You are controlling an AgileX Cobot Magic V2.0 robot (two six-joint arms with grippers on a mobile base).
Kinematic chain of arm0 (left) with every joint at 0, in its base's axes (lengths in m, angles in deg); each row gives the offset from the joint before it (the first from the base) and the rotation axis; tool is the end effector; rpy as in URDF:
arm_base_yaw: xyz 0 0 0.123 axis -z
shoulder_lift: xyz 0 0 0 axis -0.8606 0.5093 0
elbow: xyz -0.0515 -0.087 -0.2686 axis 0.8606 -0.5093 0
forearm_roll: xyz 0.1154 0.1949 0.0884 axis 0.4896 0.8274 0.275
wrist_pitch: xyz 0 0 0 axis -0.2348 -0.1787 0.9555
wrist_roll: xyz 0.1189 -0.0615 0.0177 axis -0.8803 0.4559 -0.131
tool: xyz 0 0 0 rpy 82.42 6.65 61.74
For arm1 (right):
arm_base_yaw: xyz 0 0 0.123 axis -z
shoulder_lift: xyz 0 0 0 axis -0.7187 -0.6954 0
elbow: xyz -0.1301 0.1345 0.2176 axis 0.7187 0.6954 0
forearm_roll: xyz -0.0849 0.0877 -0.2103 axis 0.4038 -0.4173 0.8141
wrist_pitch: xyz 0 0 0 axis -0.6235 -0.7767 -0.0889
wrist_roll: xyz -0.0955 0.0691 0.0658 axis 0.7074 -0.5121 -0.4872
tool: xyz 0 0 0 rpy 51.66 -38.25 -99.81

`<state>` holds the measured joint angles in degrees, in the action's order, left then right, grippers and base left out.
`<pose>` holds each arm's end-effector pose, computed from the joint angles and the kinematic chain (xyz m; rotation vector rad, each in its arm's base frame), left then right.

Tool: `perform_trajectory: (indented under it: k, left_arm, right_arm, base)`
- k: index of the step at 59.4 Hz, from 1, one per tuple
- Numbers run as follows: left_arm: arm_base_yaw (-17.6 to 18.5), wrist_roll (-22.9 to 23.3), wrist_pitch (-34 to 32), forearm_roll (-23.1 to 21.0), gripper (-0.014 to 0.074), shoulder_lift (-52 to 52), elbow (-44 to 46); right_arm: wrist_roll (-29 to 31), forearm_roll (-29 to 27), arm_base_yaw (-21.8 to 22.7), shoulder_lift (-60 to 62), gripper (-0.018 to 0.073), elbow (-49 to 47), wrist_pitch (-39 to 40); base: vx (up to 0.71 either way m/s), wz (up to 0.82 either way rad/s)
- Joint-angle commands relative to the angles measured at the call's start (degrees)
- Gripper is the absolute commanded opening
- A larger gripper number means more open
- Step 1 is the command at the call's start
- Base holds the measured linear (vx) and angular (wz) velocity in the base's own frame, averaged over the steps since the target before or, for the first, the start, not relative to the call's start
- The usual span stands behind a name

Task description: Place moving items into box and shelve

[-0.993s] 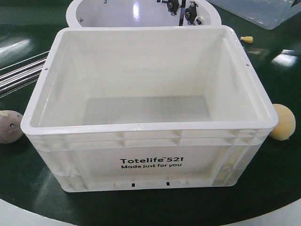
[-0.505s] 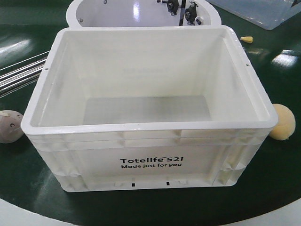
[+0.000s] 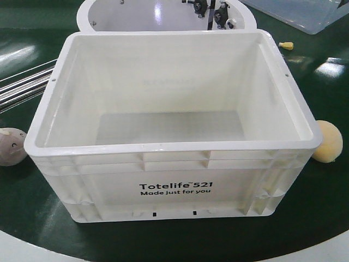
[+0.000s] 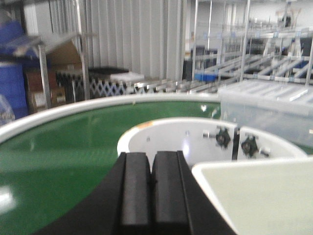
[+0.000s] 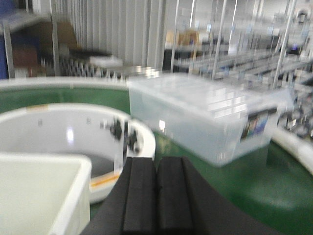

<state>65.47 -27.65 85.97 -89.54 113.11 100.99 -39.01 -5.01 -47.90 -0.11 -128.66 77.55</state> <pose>0.1666 -0.0181 0.3666 0.0767 1.5220 -0.0924 0.1885 0.0054 0.3683 -0.0757 1.6300 -0.0305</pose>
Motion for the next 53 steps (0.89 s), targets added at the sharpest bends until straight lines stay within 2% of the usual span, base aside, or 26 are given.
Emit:
perform_trajectory:
  k: [1,12,20,27,35,40,43,53]
  left_arm:
    - [0.27,0.27,-3.16,-0.42,-0.0001,2.86,1.77]
    - [0.27,0.27,1.06,-0.42,0.0068,6.76,1.77]
    - [0.27,0.27,2.80,-0.42,0.0213,8.81,1.77]
    - [0.27,0.27,2.43,-0.42,0.0366,9.85,1.77]
    - [0.27,0.54,1.75,-0.54,0.0453,9.90,1.77]
    - [0.27,2.77,1.75,-0.53,0.0454,9.90,1.77]
    - [0.27,5.47,1.99,-0.53,0.0450,9.90,1.77]
    - [-0.08,14.36,6.14,-0.46,0.0450,9.98,3.09]
  right_arm:
    - [0.00,0.49,-0.09,-2.60,-0.0001,-1.64,2.28]
    - [0.00,0.39,-0.09,-7.32,0.0022,-1.64,-0.58]
    - [0.00,0.39,-0.09,-9.45,0.0106,-1.64,-2.49]
    - [0.61,0.45,-0.09,-10.28,0.0271,-1.64,-2.43]
    - [0.61,0.60,-0.09,-10.57,0.0496,-1.64,-1.28]
    - [0.00,-0.09,-0.09,-10.57,0.0584,-1.64,-0.73]
    - [-0.92,-0.50,-0.09,-10.57,0.0604,-1.64,-0.85]
    - [-2.36,-1.47,2.14,-11.27,0.0569,-6.25,-9.54]
  base:
    - [0.00,0.00]
    - [0.00,0.00]
    - [0.00,0.00]
    - [0.00,0.00]
    - [0.00,0.00]
    - [0.00,0.00]
    - [0.00,0.00]
    - [0.00,0.00]
